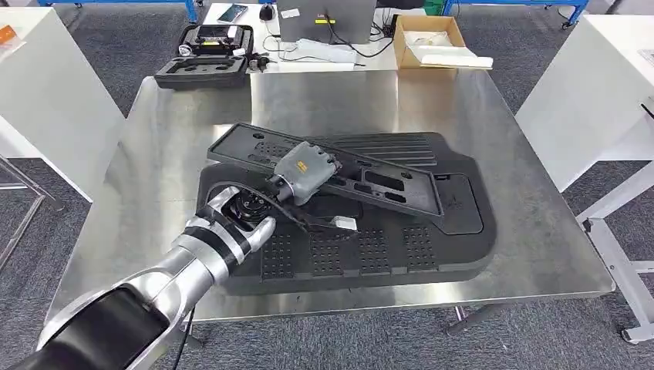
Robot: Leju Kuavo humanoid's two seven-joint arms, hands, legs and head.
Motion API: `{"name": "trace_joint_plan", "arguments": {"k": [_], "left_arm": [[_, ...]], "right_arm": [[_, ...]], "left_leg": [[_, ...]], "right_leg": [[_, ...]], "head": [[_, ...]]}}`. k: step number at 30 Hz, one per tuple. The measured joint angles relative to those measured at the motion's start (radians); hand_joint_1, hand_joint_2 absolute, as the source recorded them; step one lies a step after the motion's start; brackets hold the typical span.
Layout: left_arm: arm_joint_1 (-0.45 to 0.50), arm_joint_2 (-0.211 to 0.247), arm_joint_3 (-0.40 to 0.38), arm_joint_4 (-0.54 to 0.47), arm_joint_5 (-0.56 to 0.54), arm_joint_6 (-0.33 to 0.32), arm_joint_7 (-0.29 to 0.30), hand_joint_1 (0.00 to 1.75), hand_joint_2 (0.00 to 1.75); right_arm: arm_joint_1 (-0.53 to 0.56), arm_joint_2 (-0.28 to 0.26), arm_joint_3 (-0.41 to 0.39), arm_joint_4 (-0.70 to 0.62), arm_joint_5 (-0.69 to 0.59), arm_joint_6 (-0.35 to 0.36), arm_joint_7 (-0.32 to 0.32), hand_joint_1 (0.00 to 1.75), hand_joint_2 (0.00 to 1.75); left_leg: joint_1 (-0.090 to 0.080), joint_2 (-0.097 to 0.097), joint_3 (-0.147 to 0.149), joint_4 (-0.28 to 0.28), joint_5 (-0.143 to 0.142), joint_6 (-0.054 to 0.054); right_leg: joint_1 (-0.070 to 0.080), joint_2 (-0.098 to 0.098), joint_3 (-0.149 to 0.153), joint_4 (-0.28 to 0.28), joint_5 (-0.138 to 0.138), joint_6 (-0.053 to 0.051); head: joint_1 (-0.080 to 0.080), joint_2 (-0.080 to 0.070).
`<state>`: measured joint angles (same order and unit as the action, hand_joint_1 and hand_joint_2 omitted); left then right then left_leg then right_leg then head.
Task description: Take the parts from the cabinet and place them on the table.
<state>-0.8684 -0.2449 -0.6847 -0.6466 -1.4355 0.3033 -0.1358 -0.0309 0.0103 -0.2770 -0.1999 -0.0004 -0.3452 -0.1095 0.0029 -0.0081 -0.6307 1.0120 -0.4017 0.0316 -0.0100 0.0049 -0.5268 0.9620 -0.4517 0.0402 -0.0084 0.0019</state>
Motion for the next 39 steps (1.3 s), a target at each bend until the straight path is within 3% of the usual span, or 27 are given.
{"name": "trace_joint_plan", "arguments": {"k": [19, 20, 39], "left_arm": [[-0.012, 0.0, -0.008, 0.019, 0.035, -0.032, -0.042, 1.75, 1.75], [-0.012, 0.0, -0.009, 0.019, 0.036, -0.032, -0.042, 0.0, 1.75], [-0.013, 0.0, -0.023, 0.02, 0.074, -0.093, -0.055, 0.0, 1.75]], "right_arm": [[0.0, -0.001, -0.015, 0.0, 0.012, 0.006, -0.005, 0.0, 1.75], [0.0, -0.001, -0.016, 0.0, 0.012, 0.006, -0.005, 0.0, 0.0], [0.0, -0.005, -0.037, 0.0, 0.021, 0.007, -0.006, 0.0, 0.0]], "left_leg": [[0.0, 0.0, 0.0, 0.0, 0.0, 0.0], [0.0, 0.0, 0.0, 0.0, 0.0, 0.0], [0.0, 0.0, 0.0, 0.0, 0.0, 0.0]], "right_leg": [[0.0, 0.0, 0.0, 0.0, 0.0, 0.0], [0.0, 0.0, 0.0, 0.0, 0.0, 0.0], [0.0, 0.0, 0.0, 0.0, 0.0, 0.0]], "head": [[0.0, 0.0], [0.0, 0.0], [0.0, 0.0]]}}
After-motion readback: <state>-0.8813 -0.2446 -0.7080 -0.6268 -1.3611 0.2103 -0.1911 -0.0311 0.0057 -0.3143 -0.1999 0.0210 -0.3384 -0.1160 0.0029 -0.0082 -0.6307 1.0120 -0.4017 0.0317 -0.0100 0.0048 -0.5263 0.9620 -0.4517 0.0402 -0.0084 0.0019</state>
